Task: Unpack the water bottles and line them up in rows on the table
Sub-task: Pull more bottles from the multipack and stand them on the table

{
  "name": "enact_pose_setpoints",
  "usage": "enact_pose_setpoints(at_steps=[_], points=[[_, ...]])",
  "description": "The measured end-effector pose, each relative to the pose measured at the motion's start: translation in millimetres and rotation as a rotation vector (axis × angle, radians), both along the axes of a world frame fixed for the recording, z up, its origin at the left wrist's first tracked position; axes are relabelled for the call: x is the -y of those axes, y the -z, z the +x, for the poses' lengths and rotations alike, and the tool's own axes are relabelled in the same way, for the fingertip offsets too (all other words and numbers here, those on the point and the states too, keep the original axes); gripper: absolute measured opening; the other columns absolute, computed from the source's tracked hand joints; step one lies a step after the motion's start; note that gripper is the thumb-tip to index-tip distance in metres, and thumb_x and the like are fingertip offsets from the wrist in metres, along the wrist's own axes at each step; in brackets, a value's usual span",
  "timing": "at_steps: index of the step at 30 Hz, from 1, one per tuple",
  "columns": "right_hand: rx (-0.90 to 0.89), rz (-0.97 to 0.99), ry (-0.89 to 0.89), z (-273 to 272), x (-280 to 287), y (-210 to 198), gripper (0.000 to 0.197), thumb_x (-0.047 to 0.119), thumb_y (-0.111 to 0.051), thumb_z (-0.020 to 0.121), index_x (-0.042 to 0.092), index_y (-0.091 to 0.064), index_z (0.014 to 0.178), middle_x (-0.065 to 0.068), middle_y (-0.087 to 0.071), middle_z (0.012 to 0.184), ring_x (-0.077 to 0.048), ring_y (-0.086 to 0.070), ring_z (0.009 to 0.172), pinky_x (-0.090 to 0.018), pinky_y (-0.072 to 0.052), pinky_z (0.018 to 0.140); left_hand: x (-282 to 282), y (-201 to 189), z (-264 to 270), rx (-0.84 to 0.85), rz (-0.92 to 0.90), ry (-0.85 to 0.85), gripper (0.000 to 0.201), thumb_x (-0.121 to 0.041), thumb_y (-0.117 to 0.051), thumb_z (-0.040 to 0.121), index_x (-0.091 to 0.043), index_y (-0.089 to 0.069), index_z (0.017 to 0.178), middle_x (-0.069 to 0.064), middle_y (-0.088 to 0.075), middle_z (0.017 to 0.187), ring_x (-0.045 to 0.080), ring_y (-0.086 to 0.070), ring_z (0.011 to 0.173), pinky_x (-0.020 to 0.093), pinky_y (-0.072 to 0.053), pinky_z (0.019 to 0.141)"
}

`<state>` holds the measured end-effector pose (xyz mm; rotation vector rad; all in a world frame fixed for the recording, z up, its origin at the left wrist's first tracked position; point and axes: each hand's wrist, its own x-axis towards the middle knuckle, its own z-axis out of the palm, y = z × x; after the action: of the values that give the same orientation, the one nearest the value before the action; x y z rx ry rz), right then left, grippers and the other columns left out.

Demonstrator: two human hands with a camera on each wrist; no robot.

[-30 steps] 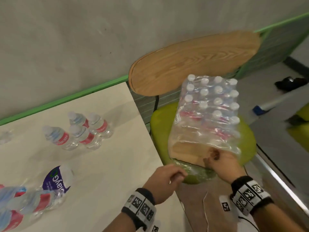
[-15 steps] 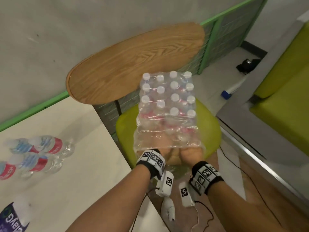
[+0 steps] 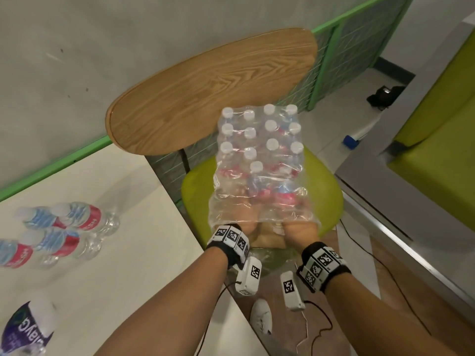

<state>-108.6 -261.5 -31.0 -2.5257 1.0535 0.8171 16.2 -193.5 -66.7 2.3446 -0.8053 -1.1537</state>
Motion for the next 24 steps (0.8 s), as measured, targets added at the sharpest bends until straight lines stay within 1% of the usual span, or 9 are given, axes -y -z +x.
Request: enact_pose_setpoints(at_steps=[2,4,7,9,11,14,18,21,24], points=[[0.114,0.048,0.170,-5.9,-0.5,3.6,0.025,0.018,-0.037,0.102,0.020,-0.059,0.113,0.004,-0.062,0.089,-0.010,-0.061,0.081,-0.019,-0.043,0.063,-7.5,2.7,-0.3,-0.042,-0.053,-0.004,0.032,-0.036,-0.045,0.100,-0.016,-0.062,0.119,0.008,-0.064,0.120,0.030,-0.060,0.110,0.040,-0.045,0.101],[0.189,0.033,0.258,-8.8,-0.7,4.1,0.027,0.014,-0.034,0.102,0.023,-0.049,0.082,0.007,-0.040,0.064,-0.004,-0.043,0.057,-0.014,-0.030,0.050,-19.0,0.2,-1.5,-0.041,-0.039,0.019,0.028,-0.034,-0.047,0.099,-0.015,-0.065,0.109,0.004,-0.067,0.104,0.023,-0.065,0.095,0.037,-0.051,0.093],[0.310,0.038,0.245,-14.6,-3.4,-1.1,0.026,0.008,-0.036,0.099,0.022,-0.058,0.093,0.005,-0.052,0.077,-0.015,-0.064,0.088,-0.023,-0.047,0.068,-33.9,-5.1,-6.6,-0.140,-0.046,-0.036,0.032,-0.031,-0.040,0.103,-0.021,-0.060,0.082,-0.006,-0.056,0.078,0.011,-0.054,0.075,0.020,-0.051,0.081],[0.299,0.043,0.262,-17.4,-6.6,-6.8,0.027,0.014,-0.038,0.099,0.020,-0.062,0.110,0.003,-0.062,0.093,-0.016,-0.064,0.099,-0.026,-0.048,0.077,-50.1,-14.0,-9.6,-0.208,-0.128,-0.111,0.033,-0.037,-0.046,0.100,-0.023,-0.058,0.073,-0.005,-0.058,0.070,0.014,-0.057,0.067,0.035,-0.054,0.079],[0.409,0.202,0.473,-21.4,-8.5,0.8,0.021,0.024,-0.045,0.099,0.016,-0.065,0.099,-0.001,-0.067,0.089,-0.017,-0.065,0.082,-0.029,-0.049,0.074,-71.3,-22.8,-7.4,-0.277,-0.261,-0.127,0.037,-0.053,-0.053,0.092,-0.020,-0.067,0.093,-0.001,-0.070,0.085,0.013,-0.067,0.074,0.041,-0.056,0.079],[0.670,0.626,0.831,-27.8,-16.6,7.9,0.026,0.031,-0.063,0.091,0.005,-0.061,0.090,-0.009,-0.059,0.064,-0.019,-0.051,0.049,-0.032,-0.044,0.052,-113.7,-30.6,0.2,-0.293,-0.286,-0.091,0.056,-0.067,-0.059,0.081,-0.033,-0.056,0.125,-0.007,-0.070,0.110,0.009,-0.068,0.098,0.034,-0.053,0.092],[0.594,0.663,0.599,-33.4,-44.3,7.0,0.033,0.019,-0.069,0.087,0.023,-0.046,0.111,-0.004,-0.067,0.085,-0.012,-0.057,0.043,-0.022,-0.041,0.038,-187.7,-42.4,11.1,-0.234,-0.203,-0.158,0.049,-0.052,-0.070,0.079,-0.032,-0.050,0.118,0.001,-0.071,0.090,0.015,-0.069,0.073,0.024,-0.052,0.061],[0.486,0.609,0.438,-28.5,-67.6,9.3,0.050,0.028,-0.070,0.083,0.030,-0.046,0.127,0.003,-0.067,0.103,-0.010,-0.063,0.057,-0.021,-0.046,0.044,-253.9,-39.7,26.7,-0.147,-0.130,-0.224,0.041,-0.052,-0.068,0.080,-0.032,-0.051,0.112,0.001,-0.070,0.083,0.013,-0.066,0.065,0.026,-0.051,0.060],[0.457,0.591,0.250,-12.4,-98.2,5.8,0.034,0.038,-0.068,0.084,0.035,-0.057,0.116,0.005,-0.071,0.081,-0.002,-0.062,0.053,-0.019,-0.045,0.047,-318.4,-19.7,37.3,-0.048,-0.115,-0.430,0.054,-0.068,-0.061,0.073,-0.032,-0.051,0.112,-0.002,-0.069,0.085,0.014,-0.067,0.074,0.033,-0.055,0.070]])
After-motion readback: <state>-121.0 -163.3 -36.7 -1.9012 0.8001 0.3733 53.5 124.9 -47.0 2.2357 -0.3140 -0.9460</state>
